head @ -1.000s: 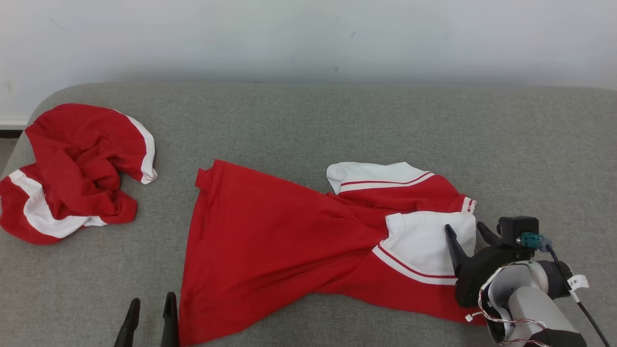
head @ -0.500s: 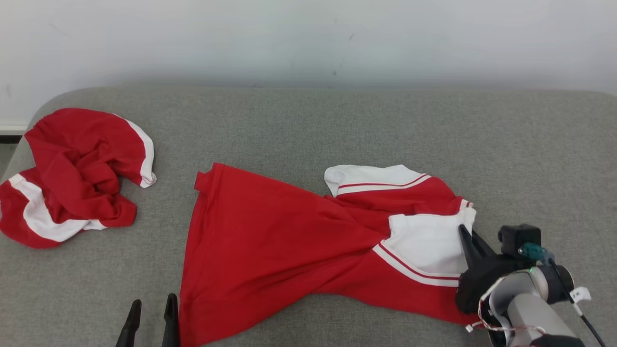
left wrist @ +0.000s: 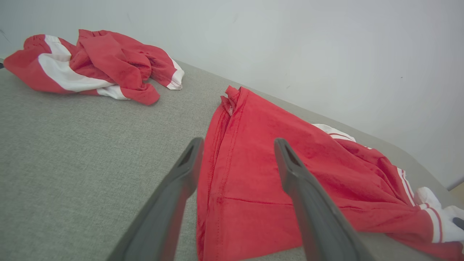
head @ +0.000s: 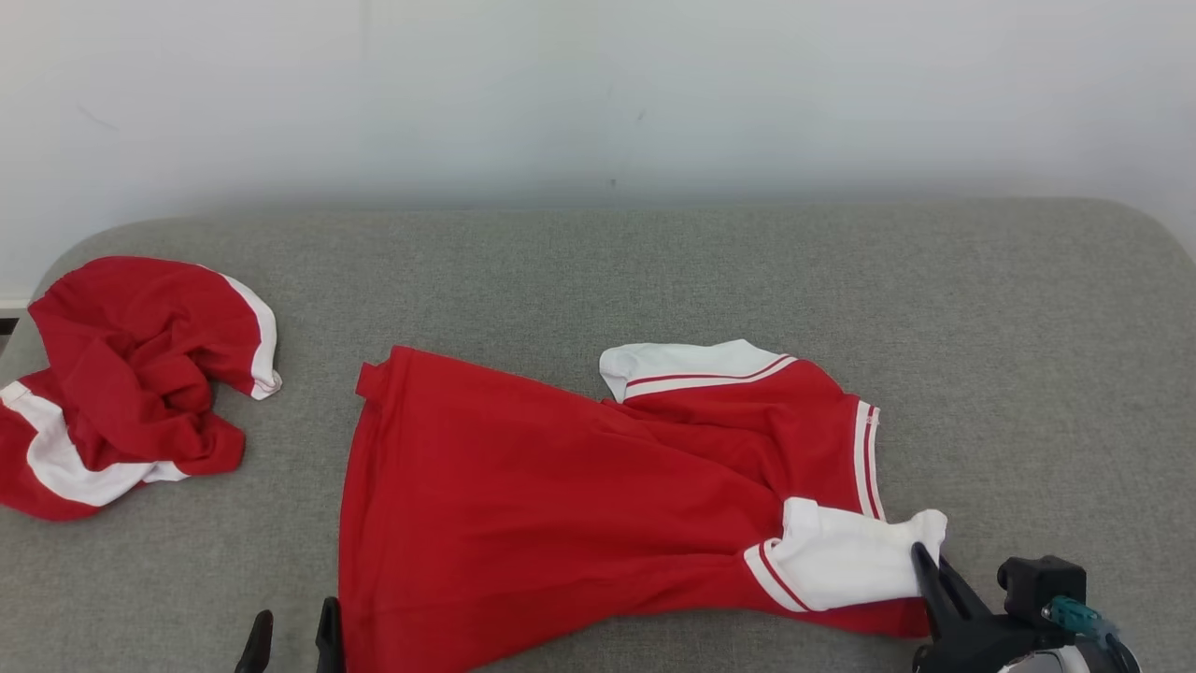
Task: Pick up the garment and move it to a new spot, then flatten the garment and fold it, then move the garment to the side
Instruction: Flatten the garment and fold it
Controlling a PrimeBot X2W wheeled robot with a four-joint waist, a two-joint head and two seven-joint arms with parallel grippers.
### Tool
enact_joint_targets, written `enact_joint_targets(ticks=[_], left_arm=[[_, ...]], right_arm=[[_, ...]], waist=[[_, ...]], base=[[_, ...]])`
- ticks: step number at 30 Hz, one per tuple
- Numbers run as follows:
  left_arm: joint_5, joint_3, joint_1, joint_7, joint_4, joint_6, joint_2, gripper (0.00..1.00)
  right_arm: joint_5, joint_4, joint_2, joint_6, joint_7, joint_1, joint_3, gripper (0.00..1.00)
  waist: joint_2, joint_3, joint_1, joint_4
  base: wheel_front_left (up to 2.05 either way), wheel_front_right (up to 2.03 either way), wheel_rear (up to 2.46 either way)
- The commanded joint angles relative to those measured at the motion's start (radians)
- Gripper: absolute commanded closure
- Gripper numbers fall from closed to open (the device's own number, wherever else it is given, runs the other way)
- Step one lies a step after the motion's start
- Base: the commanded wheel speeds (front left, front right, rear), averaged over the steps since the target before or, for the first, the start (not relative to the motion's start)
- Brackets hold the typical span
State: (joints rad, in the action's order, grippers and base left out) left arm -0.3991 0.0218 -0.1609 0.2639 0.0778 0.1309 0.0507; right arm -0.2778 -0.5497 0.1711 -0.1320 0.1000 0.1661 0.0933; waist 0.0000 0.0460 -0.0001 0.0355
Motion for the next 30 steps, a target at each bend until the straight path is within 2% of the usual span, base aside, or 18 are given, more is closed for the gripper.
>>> enact_joint_targets(ticks=[1,2,3,4,8,14,24,30], left_arm=[[-0.003,0.000,-0.009,0.001,0.001,-0.001,0.000,0.00],[-0.003,-0.002,-0.009,0.001,0.002,-0.001,0.000,0.00],[-0.003,-0.003,-0.009,0.001,0.003,-0.001,0.000,0.00],[-0.002,-0.005,-0.009,0.001,0.005,-0.001,0.000,0.00],[0.005,-0.011,-0.015,0.001,0.012,-0.001,0.000,0.00],[0.022,-0.005,-0.030,0.001,0.013,-0.001,0.000,0.00],[0.098,0.019,-0.026,0.001,-0.012,-0.010,0.000,0.00],[0.122,0.039,-0.006,0.001,0.005,-0.014,0.000,0.00]], right_arm=[[0.010,0.016,-0.006,0.003,-0.011,-0.022,-0.009,1.00],[0.014,0.033,-0.011,0.003,-0.022,-0.038,-0.015,0.77],[0.020,0.049,-0.017,0.003,-0.031,-0.051,-0.021,0.50],[0.028,0.064,-0.022,0.003,-0.040,-0.064,-0.029,0.00],[0.059,0.112,-0.044,0.003,-0.070,-0.107,-0.067,0.00],[0.119,0.207,-0.082,0.003,-0.038,-0.161,-0.142,0.00],[0.163,0.362,-0.100,0.003,0.073,-0.211,-0.101,0.00],[0.154,0.384,-0.082,0.003,0.070,-0.216,-0.071,0.00]], waist=[[0.0000,-0.006,0.0001,-0.004],[0.0000,-0.009,0.0001,-0.005],[0.0000,-0.011,0.0001,-0.005],[0.0000,-0.015,0.0001,-0.004],[0.0000,-0.030,0.0001,0.000],[0.0000,-0.052,0.0001,0.000],[0.0000,-0.078,0.0001,-0.013],[0.0000,-0.102,0.0001,-0.015]], base=[[0.00,0.00,0.00],[0.00,0.00,0.00],[0.00,0.00,0.00],[0.00,0.00,0.00],[0.00,0.00,0.00],[0.00,0.00,0.00],[0.00,0.00,0.00],[0.00,0.00,0.00]])
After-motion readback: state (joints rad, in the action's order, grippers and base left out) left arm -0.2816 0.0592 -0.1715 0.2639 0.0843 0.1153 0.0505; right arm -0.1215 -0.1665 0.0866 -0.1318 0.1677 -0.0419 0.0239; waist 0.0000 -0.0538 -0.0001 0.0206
